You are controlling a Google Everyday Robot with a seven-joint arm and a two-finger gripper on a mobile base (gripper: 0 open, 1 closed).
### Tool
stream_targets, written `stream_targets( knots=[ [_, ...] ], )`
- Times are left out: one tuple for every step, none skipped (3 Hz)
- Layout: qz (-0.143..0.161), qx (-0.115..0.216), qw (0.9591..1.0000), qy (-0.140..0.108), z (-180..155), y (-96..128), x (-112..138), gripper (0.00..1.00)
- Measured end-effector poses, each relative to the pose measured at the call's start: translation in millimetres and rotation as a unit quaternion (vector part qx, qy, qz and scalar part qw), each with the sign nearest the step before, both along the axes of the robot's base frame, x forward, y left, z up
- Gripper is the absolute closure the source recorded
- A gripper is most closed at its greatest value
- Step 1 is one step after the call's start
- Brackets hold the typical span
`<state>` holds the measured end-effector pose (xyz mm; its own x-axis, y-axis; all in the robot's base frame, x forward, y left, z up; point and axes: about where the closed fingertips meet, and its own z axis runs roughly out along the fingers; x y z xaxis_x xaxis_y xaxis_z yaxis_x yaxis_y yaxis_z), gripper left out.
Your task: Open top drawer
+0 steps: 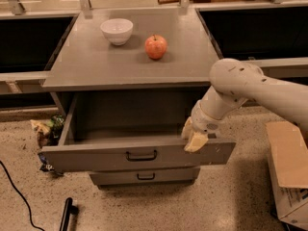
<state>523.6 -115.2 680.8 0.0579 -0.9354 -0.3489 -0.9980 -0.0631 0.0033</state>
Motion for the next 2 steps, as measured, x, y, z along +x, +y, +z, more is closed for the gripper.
stream_targets(
  knots=[
    [0.000, 0.000, 1.0000, 0.000, 0.0, 0.0, 0.0, 0.34],
    [0.000, 0.000, 1.0000, 0.000, 0.2, 0.0, 0.0, 0.11]
  ],
)
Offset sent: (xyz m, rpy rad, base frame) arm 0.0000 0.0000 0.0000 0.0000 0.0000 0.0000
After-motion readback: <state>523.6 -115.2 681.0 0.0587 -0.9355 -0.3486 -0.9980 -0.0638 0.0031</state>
